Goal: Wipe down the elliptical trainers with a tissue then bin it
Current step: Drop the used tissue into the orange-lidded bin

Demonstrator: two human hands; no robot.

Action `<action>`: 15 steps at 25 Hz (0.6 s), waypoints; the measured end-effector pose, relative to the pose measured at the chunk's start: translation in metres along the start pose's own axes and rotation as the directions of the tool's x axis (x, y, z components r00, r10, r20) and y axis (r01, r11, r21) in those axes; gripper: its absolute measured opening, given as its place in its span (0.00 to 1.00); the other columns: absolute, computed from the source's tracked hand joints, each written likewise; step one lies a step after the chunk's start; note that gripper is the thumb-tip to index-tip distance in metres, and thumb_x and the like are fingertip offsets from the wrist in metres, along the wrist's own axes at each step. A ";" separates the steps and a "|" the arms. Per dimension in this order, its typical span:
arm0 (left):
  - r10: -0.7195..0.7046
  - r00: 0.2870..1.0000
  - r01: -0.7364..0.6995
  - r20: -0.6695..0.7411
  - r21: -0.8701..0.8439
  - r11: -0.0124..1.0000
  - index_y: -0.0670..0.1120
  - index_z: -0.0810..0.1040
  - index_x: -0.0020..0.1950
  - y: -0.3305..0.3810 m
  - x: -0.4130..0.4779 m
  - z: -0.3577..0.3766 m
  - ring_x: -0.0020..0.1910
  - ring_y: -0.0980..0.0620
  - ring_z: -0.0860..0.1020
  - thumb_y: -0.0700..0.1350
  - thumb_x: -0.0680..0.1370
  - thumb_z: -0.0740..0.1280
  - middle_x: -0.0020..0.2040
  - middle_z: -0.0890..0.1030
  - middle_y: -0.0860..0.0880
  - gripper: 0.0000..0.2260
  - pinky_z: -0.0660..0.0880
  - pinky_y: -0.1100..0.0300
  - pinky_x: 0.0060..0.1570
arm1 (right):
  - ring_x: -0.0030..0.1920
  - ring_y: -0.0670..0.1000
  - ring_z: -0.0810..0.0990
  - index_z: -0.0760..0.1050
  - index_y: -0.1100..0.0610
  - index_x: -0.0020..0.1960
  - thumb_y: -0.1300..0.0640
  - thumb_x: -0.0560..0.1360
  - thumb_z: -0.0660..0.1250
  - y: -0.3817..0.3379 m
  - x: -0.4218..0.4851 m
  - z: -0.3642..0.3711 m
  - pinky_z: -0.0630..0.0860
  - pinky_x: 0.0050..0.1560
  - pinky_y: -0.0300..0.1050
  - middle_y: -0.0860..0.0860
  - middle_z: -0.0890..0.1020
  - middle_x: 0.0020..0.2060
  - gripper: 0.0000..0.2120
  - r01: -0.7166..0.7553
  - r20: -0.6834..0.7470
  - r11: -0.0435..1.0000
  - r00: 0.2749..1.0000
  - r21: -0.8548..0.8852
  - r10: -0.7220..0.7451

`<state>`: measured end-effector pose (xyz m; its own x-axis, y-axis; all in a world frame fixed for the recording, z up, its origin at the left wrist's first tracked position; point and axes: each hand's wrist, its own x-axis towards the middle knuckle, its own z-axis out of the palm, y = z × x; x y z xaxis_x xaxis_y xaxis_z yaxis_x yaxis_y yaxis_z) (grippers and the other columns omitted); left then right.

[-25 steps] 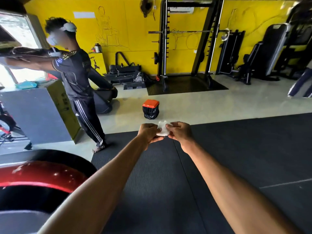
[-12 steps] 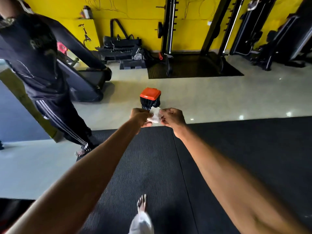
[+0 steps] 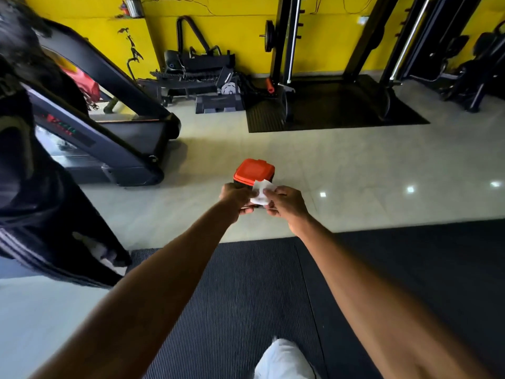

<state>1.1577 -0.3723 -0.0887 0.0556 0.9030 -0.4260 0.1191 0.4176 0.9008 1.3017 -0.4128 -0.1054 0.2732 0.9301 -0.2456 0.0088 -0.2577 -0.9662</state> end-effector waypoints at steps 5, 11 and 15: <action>-0.057 0.998 0.057 0.005 0.069 0.996 0.42 0.82 0.52 0.036 0.194 0.023 0.37 0.50 0.82 0.35 0.77 0.72 0.43 0.83 0.44 0.05 0.78 0.59 0.36 | 0.44 0.58 0.86 0.81 0.51 0.41 0.54 0.68 0.76 0.008 0.213 0.013 0.84 0.48 0.60 0.56 0.86 0.44 0.04 -0.016 -0.103 0.988 0.995 -0.154 0.000; -0.193 0.970 0.213 -0.151 0.129 0.968 0.41 0.76 0.54 0.026 0.421 0.030 0.31 0.51 0.75 0.34 0.77 0.72 0.36 0.78 0.45 0.09 0.72 0.62 0.29 | 0.43 0.59 0.86 0.83 0.57 0.45 0.54 0.70 0.71 0.026 0.435 0.025 0.83 0.48 0.60 0.56 0.87 0.43 0.08 -0.148 -0.192 0.947 0.977 -0.287 0.094; -0.232 0.957 0.273 -0.173 0.270 0.923 0.41 0.82 0.53 0.005 0.554 0.029 0.36 0.48 0.77 0.36 0.72 0.78 0.39 0.80 0.43 0.11 0.80 0.55 0.36 | 0.42 0.58 0.86 0.82 0.56 0.43 0.49 0.68 0.68 0.057 0.556 0.047 0.83 0.48 0.58 0.54 0.86 0.42 0.11 -0.247 -0.181 0.909 0.964 -0.337 0.195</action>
<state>1.2178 0.1274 -0.3230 -0.1455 0.7848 -0.6025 0.3927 0.6047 0.6929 1.4088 0.1023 -0.3012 0.4393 0.7988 -0.4109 0.2644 -0.5522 -0.7907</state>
